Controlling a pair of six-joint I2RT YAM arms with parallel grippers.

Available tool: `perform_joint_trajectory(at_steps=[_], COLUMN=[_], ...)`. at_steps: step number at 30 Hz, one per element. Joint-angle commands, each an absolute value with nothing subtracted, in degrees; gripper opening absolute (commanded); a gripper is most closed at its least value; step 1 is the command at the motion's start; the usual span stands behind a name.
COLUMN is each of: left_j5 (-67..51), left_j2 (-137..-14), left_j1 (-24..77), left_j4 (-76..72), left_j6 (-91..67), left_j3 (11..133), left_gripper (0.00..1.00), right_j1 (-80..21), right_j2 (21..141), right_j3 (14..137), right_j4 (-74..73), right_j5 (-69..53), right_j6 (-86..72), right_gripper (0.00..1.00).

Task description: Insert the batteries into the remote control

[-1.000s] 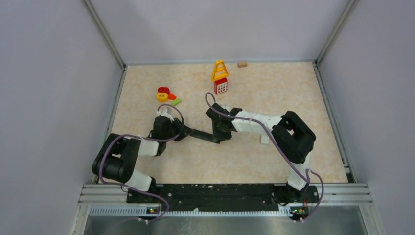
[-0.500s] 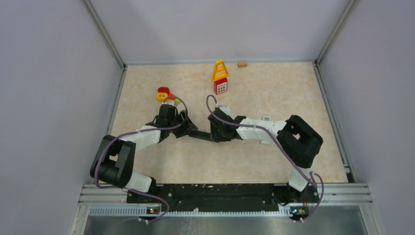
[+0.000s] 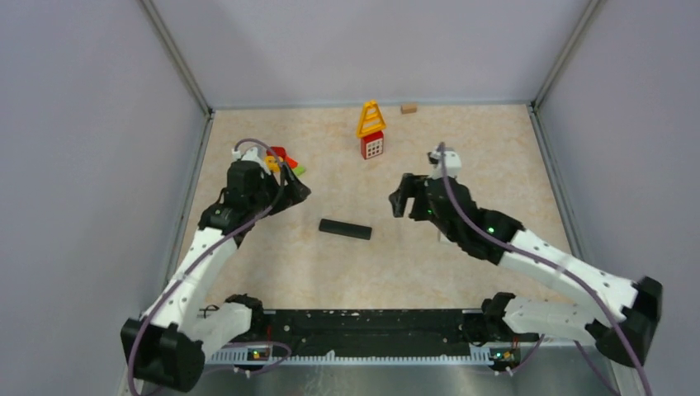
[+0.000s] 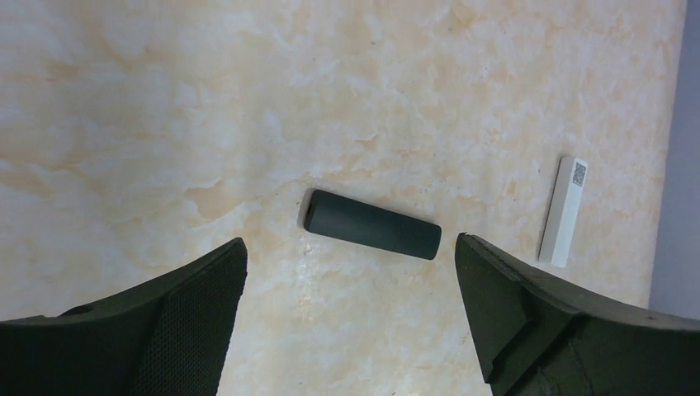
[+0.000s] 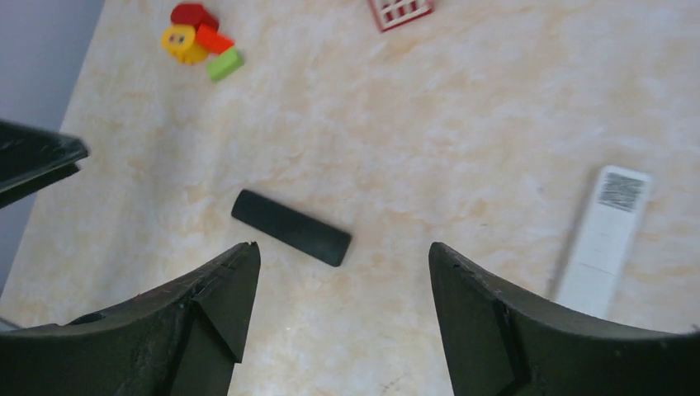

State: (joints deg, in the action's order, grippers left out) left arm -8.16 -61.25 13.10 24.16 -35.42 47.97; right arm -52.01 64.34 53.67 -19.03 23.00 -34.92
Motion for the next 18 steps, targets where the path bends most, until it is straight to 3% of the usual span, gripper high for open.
perform_joint_trajectory(at_steps=[1,2,3,10,18], left_j5=[1.8,3.4,4.7,12.1,16.9], left_j2=[-48.3,-46.4,-43.4,-28.4,-23.0], left_j1=[13.0,13.0,13.0,13.0,13.0], left_j4=[36.9,38.0,39.5,50.7,58.9], left_j6=[-32.6,-32.2,-31.9,-30.5,-28.8], left_j3=[52.4,52.7,53.3,60.9,69.0], left_gripper=[0.99,0.99,0.99,0.99,0.99], right_j1=[-51.5,-51.5,-51.5,-51.6,-51.5], right_j2=[49.0,45.6,42.4,27.8,23.2], right_j3=[52.7,53.5,54.5,63.5,67.9], right_j4=[-32.4,-35.2,-37.7,-50.0,-53.3], right_j5=[40.6,42.7,45.7,60.3,65.4], right_j6=[-31.3,-31.1,-31.2,-31.0,-27.2], right_gripper=[0.82,0.9,0.92,0.94,0.95])
